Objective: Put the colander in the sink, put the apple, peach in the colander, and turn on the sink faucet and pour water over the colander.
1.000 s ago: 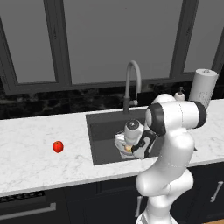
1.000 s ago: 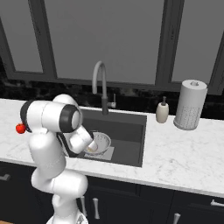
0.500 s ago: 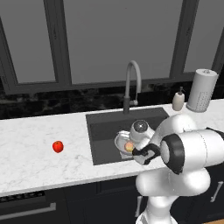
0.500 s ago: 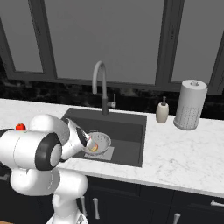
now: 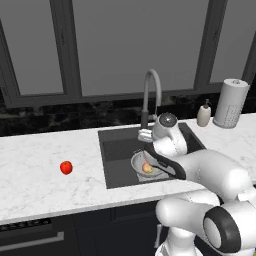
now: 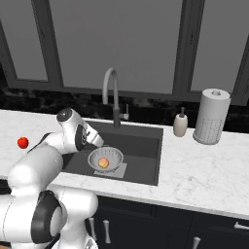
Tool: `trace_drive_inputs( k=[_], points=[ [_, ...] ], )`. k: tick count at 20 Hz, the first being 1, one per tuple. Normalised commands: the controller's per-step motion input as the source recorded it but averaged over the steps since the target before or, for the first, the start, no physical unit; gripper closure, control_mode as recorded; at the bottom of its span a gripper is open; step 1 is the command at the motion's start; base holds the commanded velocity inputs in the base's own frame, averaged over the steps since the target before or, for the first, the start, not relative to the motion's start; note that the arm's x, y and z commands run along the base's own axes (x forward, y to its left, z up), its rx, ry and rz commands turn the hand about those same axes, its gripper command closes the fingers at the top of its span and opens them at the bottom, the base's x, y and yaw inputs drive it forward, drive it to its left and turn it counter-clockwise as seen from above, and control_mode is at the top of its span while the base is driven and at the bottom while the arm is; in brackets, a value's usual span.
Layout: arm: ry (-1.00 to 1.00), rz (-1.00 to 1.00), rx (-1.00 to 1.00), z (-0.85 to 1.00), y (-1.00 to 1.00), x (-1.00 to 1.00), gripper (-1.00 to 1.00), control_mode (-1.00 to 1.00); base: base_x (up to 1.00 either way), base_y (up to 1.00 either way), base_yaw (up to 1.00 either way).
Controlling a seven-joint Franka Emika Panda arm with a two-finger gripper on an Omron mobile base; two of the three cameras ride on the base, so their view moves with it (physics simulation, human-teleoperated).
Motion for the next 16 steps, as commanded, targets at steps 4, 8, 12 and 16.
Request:
trace_drive_inputs(
  k=[4,8,12,16],
  points=[
    [0.03,0.00,0.00,0.60,0.01,-0.67,-1.00,-1.00,0.00,0.00,0.00],
    [0.02,0.00,0.00,0.51,0.05,-0.75,-1.00,-1.00,0.00,0.00,0.00],
    [0.04,0.04,0.00,0.68,0.23,-0.49,-1.00,-1.00,0.00,0.00,0.00],
    [0.08,0.16,0.00,0.23,0.46,-0.27,-1.00,-1.00,0.00,0.00,0.00]
  ],
)
